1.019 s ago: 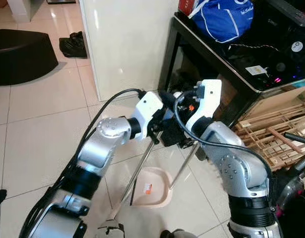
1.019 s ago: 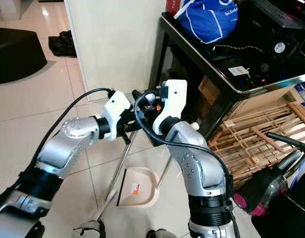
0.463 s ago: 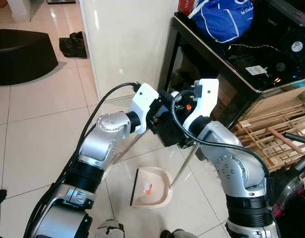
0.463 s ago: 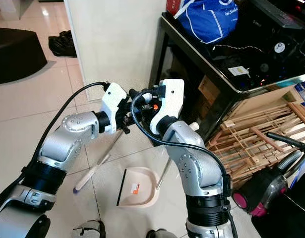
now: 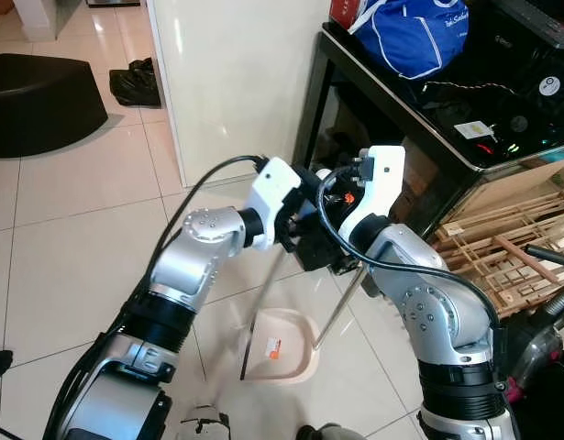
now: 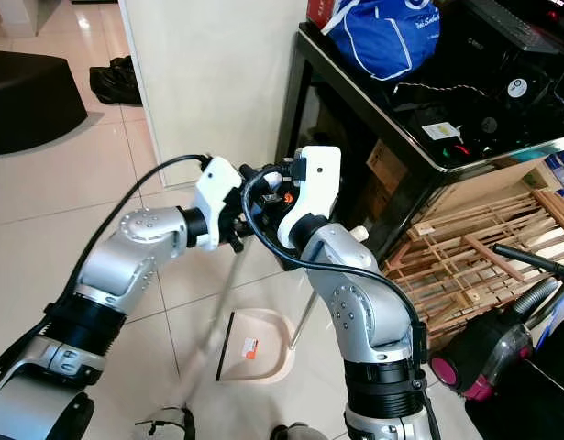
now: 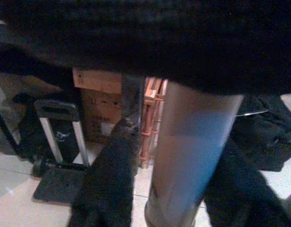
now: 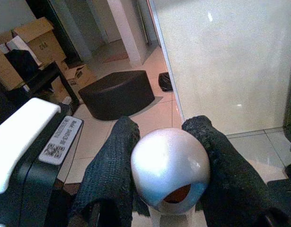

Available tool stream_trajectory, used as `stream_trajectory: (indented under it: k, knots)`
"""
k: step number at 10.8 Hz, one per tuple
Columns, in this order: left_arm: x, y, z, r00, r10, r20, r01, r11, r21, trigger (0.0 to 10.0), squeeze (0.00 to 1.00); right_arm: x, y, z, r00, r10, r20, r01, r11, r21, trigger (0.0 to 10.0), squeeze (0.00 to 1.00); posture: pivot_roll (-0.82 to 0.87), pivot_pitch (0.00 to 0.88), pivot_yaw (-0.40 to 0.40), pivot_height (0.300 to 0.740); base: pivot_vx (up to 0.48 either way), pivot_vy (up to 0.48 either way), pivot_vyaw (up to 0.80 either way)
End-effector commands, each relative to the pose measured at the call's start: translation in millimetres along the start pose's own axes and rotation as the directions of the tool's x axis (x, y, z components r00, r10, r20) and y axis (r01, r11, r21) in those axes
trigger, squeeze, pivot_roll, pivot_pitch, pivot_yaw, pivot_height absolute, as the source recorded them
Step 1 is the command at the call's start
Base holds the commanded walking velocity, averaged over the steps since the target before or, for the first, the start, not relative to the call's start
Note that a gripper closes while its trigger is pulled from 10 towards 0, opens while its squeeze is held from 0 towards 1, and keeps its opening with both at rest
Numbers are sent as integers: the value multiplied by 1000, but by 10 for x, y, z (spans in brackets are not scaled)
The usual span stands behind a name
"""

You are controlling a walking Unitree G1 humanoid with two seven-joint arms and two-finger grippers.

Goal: Sweep floor

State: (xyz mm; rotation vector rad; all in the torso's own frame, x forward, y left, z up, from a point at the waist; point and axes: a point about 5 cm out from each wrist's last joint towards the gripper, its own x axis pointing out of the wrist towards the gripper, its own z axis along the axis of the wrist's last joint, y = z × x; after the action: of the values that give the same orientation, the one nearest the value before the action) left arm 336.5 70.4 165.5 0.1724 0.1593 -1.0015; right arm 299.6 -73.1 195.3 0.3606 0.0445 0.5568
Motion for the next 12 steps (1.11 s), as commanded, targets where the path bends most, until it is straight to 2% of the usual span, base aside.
stream_trajectory:
  k: [1,10,11,12]
  knots:
    - [16,10,44,1000,-1,1,1,1000,11,0,0,-12,28,76,999,14,35,-13,1000,-5,0,0,143,80,-92,740,0,0,0]
    - [-6,-10,57,1000,13,14,-13,1000,-22,0,0,-7,26,63,999,13,33,-13,1000,-9,0,0,150,68,-95,740,0,0,0]
    - [-30,0,64,1000,17,15,-16,1000,-17,0,0,-6,11,73,999,-6,42,7,1000,-23,8863,0,150,70,-96,740,0,0,0]
    - [-46,6,63,1000,18,15,-18,1000,-13,0,0,-8,2,95,998,-10,67,9,1000,8,10000,1000,152,73,-97,740,0,0,0]
